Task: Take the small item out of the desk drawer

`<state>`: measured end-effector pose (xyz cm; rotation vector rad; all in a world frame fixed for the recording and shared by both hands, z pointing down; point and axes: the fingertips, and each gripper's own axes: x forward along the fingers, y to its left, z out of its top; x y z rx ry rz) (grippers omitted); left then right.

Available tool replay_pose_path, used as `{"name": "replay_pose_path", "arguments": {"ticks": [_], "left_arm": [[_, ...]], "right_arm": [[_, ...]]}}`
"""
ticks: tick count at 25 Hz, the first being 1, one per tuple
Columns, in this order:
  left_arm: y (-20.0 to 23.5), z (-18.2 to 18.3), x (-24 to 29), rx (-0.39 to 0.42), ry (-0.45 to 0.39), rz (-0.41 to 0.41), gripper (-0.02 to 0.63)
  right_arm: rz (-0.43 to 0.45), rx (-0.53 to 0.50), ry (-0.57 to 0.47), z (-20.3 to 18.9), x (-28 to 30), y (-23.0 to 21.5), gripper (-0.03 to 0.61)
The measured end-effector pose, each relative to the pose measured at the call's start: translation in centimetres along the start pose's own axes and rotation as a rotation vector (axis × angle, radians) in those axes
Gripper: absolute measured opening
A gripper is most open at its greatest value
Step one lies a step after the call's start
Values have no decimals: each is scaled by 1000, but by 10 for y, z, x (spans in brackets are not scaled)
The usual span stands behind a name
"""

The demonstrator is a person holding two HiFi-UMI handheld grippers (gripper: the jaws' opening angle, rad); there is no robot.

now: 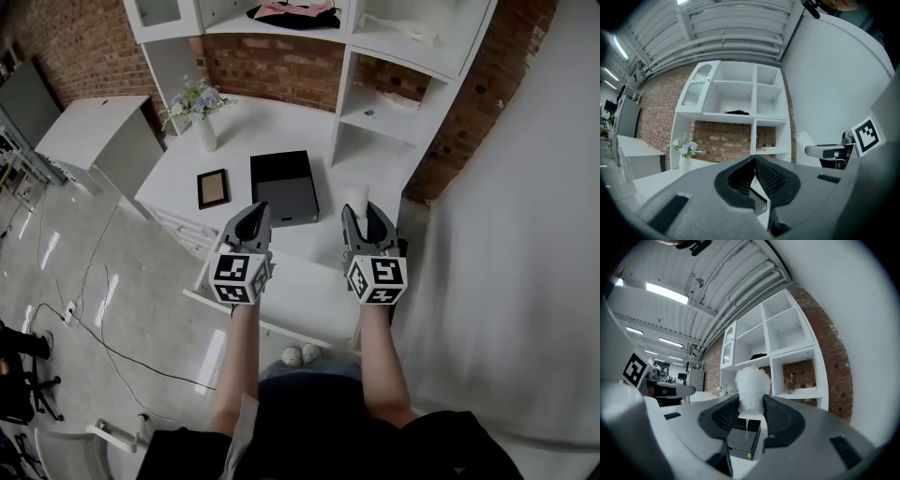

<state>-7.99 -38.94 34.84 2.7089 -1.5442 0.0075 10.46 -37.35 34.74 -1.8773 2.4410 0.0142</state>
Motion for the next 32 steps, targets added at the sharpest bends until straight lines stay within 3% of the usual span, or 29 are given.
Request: {"name": "replay_pose_path", "arguments": {"ticks": [10,32], "left_arm": [[-5,0,-1,7,-2,-29,9],[-3,-14,7,-13,20,-36,9]], "right_arm": [[-44,-6,3,-2,-9,-5,153],[-25,-4,20,-6,-3,-4,153]]}}
